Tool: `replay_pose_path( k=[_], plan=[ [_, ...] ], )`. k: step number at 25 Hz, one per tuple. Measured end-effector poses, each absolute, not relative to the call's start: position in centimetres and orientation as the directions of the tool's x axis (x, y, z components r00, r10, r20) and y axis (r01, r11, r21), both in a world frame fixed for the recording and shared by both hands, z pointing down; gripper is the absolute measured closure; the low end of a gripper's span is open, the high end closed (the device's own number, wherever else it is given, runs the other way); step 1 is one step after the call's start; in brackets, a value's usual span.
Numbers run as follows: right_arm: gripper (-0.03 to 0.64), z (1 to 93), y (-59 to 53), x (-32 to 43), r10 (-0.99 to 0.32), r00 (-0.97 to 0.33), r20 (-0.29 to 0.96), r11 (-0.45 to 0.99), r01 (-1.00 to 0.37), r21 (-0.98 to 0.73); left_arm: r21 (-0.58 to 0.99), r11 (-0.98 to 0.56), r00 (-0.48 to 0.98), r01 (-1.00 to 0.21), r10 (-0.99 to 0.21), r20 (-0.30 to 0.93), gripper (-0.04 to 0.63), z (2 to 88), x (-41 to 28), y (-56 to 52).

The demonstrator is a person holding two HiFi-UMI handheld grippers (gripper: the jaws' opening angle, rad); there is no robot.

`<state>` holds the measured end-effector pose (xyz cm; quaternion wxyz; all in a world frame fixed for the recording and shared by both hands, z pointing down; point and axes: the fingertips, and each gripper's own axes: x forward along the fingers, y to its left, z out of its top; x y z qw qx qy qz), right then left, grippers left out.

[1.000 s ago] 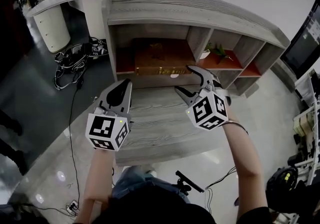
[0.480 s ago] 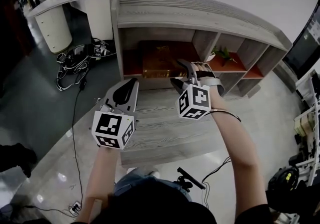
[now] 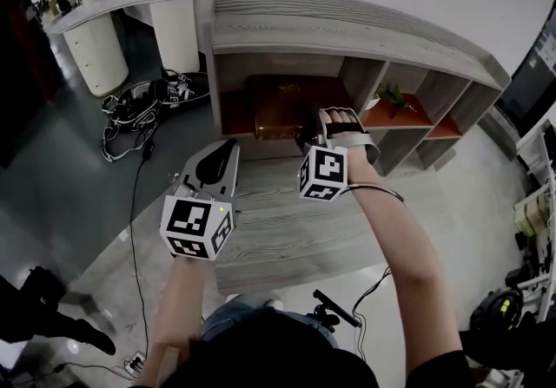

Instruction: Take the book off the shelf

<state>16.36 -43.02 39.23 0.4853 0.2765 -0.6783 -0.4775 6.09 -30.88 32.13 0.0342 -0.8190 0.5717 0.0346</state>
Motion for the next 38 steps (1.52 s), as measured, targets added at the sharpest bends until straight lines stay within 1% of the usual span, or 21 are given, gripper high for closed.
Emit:
replay_pose_path(
  k=[4, 14, 20, 28, 32, 38],
  plan=[
    [0.304, 38.8, -43.0, 16.4, -0.851, -0.375, 0.368, 0.375, 0.057, 0.925, -0.016, -0.348, 0.348, -0.937, -0.933, -0.093, 0.583, 32.3, 6.2, -30.7],
    [0.316, 38.8, -39.5, 17.6, -0.833, -0.388, 0.394, 0.377, 0.121, 0.918, -0.021, -0.37, 0.37, -0.929, -0.923, -0.102, 0.583, 31.8, 7.2, -30.2],
    [0.327, 38.4, -36.8, 18.2, -0.824, -0.408, 0.393, 0.384, 0.108, 0.917, -0.025, -0.377, 0.378, -0.926, -0.919, -0.114, 0.583, 31.4, 7.5, -29.6],
    [0.357, 36.6, -32.4, 18.0, -0.806, -0.458, 0.376, 0.403, 0.043, 0.914, -0.02, -0.385, 0.384, -0.923, -0.914, -0.132, 0.583, 30.5, 7.5, -28.9],
    [0.367, 35.8, -30.7, 18.3, -0.809, -0.461, 0.363, 0.408, 0.002, 0.913, -0.014, -0.385, 0.382, -0.923, -0.912, -0.145, 0.583, 30.0, 7.2, -28.7],
    [0.38, 35.7, -30.0, 19.7, -0.803, -0.454, 0.385, 0.512, -0.197, 0.836, -0.013, -0.399, 0.396, -0.917, -0.905, -0.153, 0.583, 29.6, 7.2, -29.0]
  ],
)
